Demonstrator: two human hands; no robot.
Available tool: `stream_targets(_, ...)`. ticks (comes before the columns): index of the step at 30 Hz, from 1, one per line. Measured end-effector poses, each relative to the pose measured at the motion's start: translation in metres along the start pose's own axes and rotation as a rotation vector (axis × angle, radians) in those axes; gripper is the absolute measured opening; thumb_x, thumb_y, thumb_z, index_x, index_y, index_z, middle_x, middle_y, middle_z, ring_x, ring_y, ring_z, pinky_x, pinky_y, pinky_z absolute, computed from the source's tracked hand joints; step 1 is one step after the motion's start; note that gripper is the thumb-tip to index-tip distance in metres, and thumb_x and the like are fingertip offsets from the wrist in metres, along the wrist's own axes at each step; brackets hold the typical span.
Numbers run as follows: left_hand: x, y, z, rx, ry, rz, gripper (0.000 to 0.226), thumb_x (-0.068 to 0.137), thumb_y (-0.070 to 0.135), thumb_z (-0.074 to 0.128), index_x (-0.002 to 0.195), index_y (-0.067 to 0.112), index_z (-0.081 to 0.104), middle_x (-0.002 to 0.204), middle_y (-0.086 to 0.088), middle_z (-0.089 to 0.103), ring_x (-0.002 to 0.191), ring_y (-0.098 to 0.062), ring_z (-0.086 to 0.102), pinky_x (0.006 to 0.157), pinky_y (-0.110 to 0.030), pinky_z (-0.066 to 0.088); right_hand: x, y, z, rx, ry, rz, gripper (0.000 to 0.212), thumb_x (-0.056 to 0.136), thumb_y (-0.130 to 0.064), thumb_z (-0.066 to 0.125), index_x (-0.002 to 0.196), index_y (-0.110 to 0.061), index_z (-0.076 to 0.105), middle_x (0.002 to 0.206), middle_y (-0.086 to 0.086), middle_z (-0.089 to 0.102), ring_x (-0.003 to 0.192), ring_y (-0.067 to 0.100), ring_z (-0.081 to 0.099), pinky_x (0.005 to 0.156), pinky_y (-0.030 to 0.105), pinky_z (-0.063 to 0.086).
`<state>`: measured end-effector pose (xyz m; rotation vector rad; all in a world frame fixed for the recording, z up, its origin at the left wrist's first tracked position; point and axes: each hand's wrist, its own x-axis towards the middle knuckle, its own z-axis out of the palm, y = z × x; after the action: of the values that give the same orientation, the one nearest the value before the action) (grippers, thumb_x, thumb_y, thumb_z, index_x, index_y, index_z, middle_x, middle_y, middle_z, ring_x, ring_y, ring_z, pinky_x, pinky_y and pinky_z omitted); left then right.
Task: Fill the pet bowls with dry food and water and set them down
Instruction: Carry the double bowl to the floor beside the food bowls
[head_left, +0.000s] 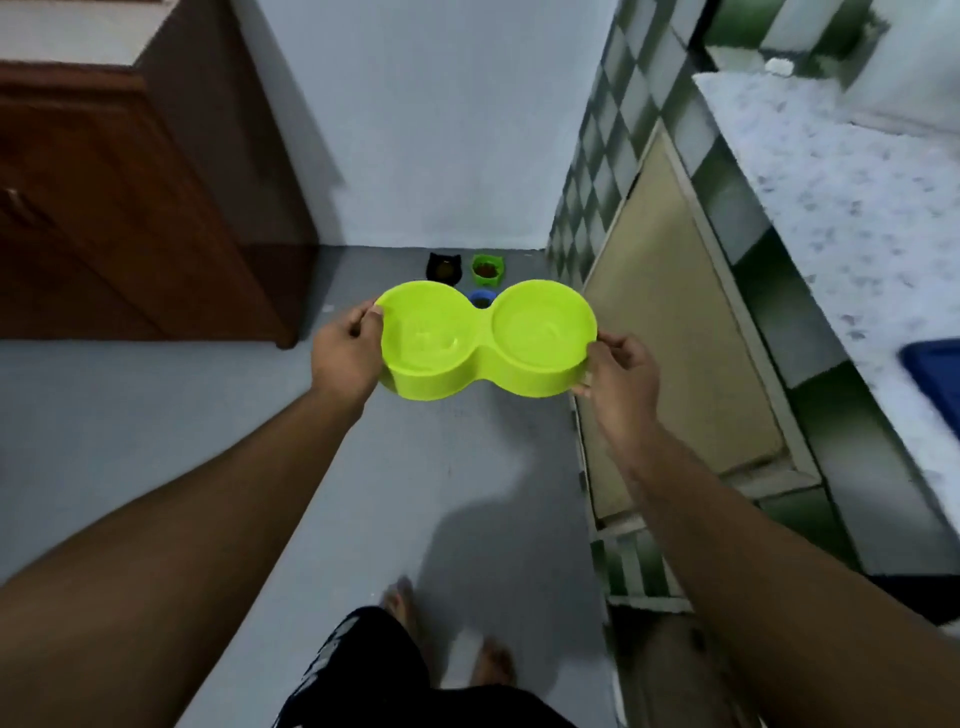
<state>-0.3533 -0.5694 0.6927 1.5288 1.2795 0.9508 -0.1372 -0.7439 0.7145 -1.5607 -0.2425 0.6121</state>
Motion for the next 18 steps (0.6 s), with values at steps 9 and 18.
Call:
stream_targets(9,0.166,-0.027,0.005,0.022,0.05,-0.022,0.027,0.103,0.021,0.057,0.12,0.012,0.076,0.107,0.002,0.075,0.098,-0.005,0.067,0.087,-0.018,0.052,0.129,0.006,0.13,-0.043,-0.072,0.031,0.021,0.095,-0.005,0.057,0.091,-0.024,0.066,0.095,-0.006,0.069,0.086,0.01,0.065,0.08,0.053,0.06)
stream_targets(18,0.311,-0.047,0.028,0.096,0.08,-0.123,0.025,0.101,0.023,0.06,0.12,0.011,0.072,0.101,-0.005,0.073,0.09,-0.018,0.067,0.087,-0.035,0.055,0.267,0.012,0.247,-0.136,-0.124,0.038,0.017,0.079,-0.022,0.055,0.084,-0.034,0.067,0.093,-0.004,0.071,0.091,0.021,0.065,0.084,0.062,0.055)
